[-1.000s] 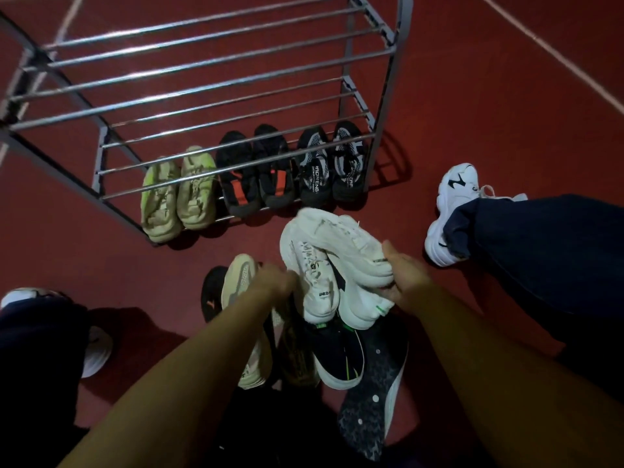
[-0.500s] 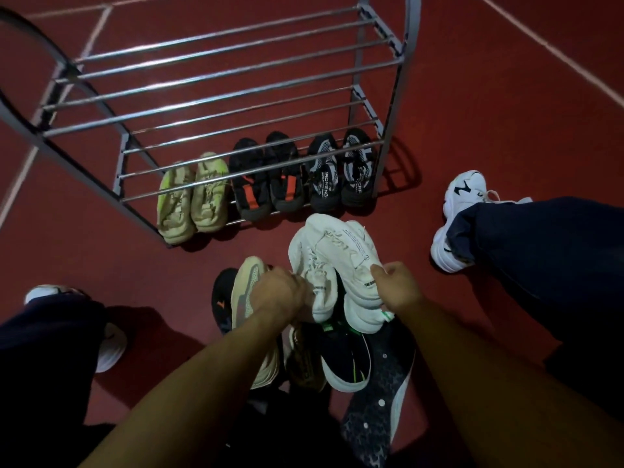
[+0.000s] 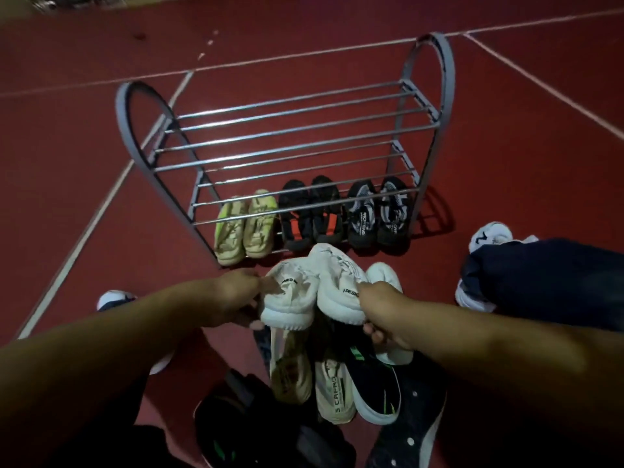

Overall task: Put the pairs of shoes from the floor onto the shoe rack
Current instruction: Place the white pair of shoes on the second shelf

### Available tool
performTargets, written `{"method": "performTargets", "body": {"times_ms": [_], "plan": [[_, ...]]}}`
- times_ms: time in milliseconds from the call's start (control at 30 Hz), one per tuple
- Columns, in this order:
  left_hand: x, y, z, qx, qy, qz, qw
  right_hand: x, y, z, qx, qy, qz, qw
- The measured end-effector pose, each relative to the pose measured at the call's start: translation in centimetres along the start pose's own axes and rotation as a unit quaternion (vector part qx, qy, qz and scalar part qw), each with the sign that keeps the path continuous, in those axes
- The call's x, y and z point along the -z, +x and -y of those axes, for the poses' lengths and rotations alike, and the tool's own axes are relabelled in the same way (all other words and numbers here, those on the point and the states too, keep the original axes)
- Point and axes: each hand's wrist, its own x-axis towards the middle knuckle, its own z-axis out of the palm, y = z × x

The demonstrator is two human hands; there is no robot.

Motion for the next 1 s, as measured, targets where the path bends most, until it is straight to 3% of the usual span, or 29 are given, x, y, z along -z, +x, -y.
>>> {"method": "performTargets", "body": {"times_ms": [133, 233, 433, 633, 833, 933, 1000], "plan": [[1.9, -3.9, -0.7, -0.016, -0.065, 0.053, 0.996, 0.5, -2.0, 2.1, 0.061, -0.026, -0.009, 0.998], [3.3, -4.5, -0.7, -0.041, -0.141, 0.03, 0.989, 0.0, -2.6, 4.8, 0.11, -0.007, -0.022, 0.994], [5.7, -1.7, -1.7, -0.07, -0.161, -0.083, 0.981, -1.8, -0.6, 10.8, 0.166, 0.001, -0.005, 0.986], [9.4, 3.2, -2.4, -0.076, -0.157, -0.185, 0.967, -5.0, 4.5, 15.9, 0.146, 0.052, 0.012, 0.988], [13.9, 9.7, -3.0, -0.113, -0.166, -0.303, 0.932, -8.5, 10.8, 20.9, 0.124, 0.147, 0.015, 0.981], [15.3, 12.8, -2.8, -0.088, -0.2, -0.329, 0.919, -9.8, 13.0, 22.2, 0.098, 0.166, 0.021, 0.981], [16.2, 16.5, -1.5, -0.029, -0.233, -0.379, 0.895, -10.4, 14.5, 22.5, 0.09, 0.162, 0.022, 0.982]]}}
